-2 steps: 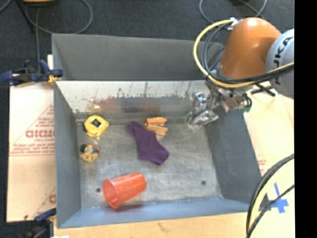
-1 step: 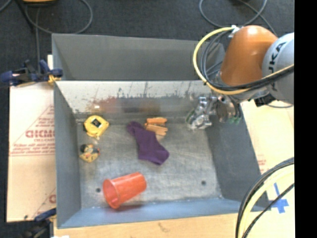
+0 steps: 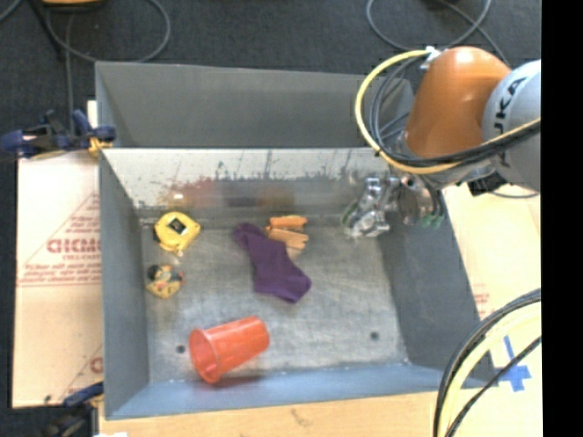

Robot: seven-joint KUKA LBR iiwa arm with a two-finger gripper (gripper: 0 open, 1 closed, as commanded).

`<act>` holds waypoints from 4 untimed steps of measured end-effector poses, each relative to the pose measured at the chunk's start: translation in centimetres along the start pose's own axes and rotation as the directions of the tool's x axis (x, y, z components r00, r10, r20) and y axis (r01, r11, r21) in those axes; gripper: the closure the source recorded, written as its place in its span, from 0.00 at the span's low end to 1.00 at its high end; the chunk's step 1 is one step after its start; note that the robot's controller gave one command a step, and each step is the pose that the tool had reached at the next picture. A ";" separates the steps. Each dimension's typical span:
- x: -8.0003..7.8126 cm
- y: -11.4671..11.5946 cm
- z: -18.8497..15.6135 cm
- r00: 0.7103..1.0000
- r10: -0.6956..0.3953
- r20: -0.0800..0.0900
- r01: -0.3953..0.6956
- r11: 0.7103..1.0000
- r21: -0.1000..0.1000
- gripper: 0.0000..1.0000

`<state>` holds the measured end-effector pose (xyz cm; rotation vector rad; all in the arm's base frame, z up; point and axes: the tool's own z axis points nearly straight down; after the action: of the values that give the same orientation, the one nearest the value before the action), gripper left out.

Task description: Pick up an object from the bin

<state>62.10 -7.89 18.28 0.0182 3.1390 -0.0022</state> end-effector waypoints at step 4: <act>6.3 11.0 10.4 0.886 -0.463 -0.009 0.463 0.886 0.002 1.00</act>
Offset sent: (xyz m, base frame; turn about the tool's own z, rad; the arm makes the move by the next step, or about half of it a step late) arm -0.0550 0.0353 -0.0405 -0.3488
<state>55.92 3.20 7.84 -0.7330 3.0609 -0.0089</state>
